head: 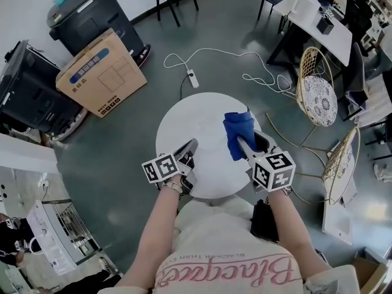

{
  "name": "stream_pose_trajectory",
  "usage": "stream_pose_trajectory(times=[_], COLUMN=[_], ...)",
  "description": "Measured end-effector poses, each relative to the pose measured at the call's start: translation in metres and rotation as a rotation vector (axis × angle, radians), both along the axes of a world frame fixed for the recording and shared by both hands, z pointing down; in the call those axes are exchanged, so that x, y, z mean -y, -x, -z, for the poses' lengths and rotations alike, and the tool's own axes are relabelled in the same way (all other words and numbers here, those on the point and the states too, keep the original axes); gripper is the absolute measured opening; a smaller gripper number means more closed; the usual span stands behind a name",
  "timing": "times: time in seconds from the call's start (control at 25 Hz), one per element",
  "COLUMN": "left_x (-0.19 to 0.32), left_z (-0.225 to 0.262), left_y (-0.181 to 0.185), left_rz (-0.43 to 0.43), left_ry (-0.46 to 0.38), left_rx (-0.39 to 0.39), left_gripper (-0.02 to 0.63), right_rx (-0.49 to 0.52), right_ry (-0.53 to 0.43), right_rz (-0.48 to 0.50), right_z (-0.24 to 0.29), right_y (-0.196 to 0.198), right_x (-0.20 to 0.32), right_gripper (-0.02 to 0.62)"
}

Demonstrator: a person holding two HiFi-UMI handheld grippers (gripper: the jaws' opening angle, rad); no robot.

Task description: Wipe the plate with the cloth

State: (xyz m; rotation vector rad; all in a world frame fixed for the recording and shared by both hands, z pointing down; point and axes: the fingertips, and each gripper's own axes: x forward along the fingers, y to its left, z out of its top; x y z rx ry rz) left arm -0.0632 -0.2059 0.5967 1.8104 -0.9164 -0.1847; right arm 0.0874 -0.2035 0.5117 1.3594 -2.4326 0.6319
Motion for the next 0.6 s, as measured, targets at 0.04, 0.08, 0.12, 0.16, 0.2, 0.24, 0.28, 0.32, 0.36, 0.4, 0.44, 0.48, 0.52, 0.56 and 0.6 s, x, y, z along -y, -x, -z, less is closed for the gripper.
stream_pose_trajectory(times=[0.04,0.08,0.12,0.16,0.2,0.24,0.28,0.32,0.36,0.4,0.44,0.48,0.52,0.56,0.6], left_x=[0.001,0.003,0.004,0.004,0.005,0.005,0.006,0.007,0.008,0.008,0.009,0.01,0.01,0.011,0.011], left_z=[0.012,0.025,0.037,0.048,0.059,0.07,0.082,0.094,0.106,0.118,0.13,0.14,0.15,0.16,0.169], left_y=[0.001,0.002,0.004,0.005,0.007,0.009,0.01,0.01,0.011,0.011,0.011,0.01,0.01,0.009,0.008], left_rz=[-0.001,0.0,0.001,0.003,0.004,0.004,0.004,0.002,0.0,-0.002,-0.005,-0.007,-0.01,-0.012,-0.013], left_ry=[-0.035,-0.068,-0.099,-0.126,-0.149,-0.171,-0.196,-0.223,-0.252,-0.28,-0.308,-0.335,-0.36,-0.384,-0.408], left_rx=[0.011,0.019,0.023,0.025,0.022,0.018,0.016,0.018,0.024,0.034,0.045,0.055,0.066,0.078,0.092], left_gripper=[0.017,0.017,0.016,0.017,0.017,0.017,0.017,0.016,0.016,0.016,0.016,0.016,0.016,0.015,0.016], right_rx=[0.009,0.016,0.022,0.029,0.037,0.046,0.055,0.064,0.071,0.075,0.078,0.082,0.086,0.092,0.099], right_ry=[-0.018,-0.036,-0.055,-0.077,-0.102,-0.129,-0.157,-0.187,-0.216,-0.244,-0.272,-0.297,-0.319,-0.34,-0.359], right_rz=[-0.003,-0.005,-0.006,-0.006,-0.005,-0.004,-0.003,-0.002,-0.001,0.0,0.001,0.002,0.003,0.004,0.007], right_z=[0.007,0.014,0.023,0.032,0.042,0.054,0.065,0.077,0.088,0.099,0.109,0.119,0.128,0.136,0.144], right_y=[0.001,0.002,0.003,0.005,0.007,0.01,0.012,0.014,0.016,0.018,0.019,0.02,0.021,0.021,0.022], right_x=[0.001,0.001,0.001,0.001,0.001,0.002,0.002,0.002,0.002,0.002,0.002,0.001,0.001,0.0,0.0], right_gripper=[0.147,0.147,0.147,0.147,0.147,0.147,0.147,0.147,0.147,0.147,0.147,0.147,0.147,0.147,0.147])
